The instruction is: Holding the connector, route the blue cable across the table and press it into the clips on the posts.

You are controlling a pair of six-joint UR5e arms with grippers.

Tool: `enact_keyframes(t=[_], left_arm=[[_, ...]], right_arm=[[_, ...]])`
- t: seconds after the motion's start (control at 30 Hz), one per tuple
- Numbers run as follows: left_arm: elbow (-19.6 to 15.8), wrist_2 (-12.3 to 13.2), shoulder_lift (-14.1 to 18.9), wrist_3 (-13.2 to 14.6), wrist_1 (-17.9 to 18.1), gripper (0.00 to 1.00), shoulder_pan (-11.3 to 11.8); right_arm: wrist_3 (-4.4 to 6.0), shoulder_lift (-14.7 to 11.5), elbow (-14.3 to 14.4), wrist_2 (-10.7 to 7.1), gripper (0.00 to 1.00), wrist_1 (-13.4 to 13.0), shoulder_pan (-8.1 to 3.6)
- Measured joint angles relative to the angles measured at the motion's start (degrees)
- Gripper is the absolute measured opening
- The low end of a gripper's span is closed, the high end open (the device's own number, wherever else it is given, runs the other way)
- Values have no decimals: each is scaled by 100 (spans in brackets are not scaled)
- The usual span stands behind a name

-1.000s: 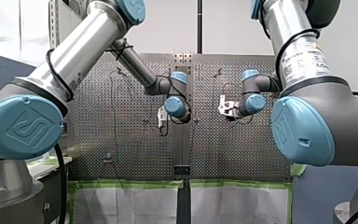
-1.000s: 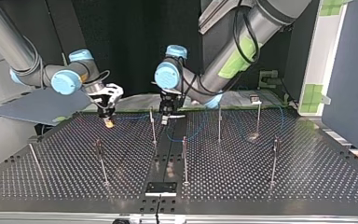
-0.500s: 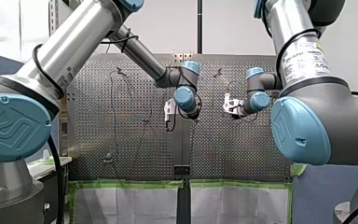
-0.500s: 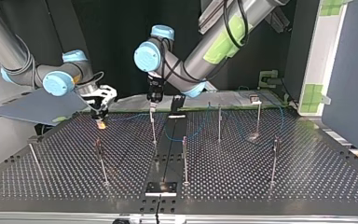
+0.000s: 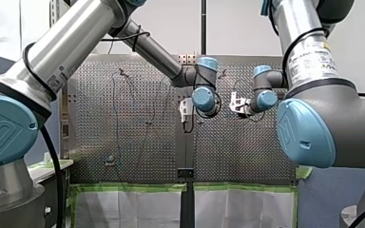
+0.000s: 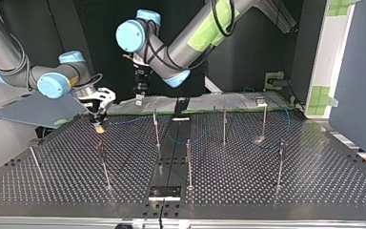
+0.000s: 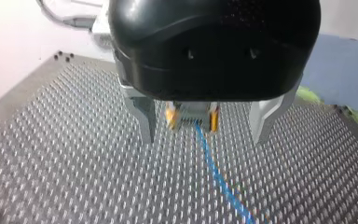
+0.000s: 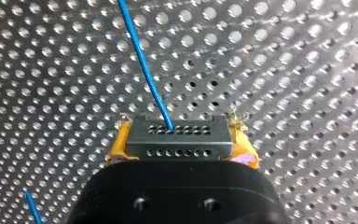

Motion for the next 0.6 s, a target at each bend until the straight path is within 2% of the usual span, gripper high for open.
enact_keyframes(t=[0.2,0.33,0.47,0.6], left_arm=[[317,-19,-300,-146,-200,100,-210],[529,-40,-510,-259,-196,100,-203],[742,-67,-722,-316,-218,100,-177],[933,-160,-912,-343,-358,100,-161]], right_arm=[[12,-177,-1,-5,0,34,-32],[-20,-211,3,-6,0,74,-40],[-109,-219,12,0,0,123,0],[-124,-220,43,4,0,121,10]])
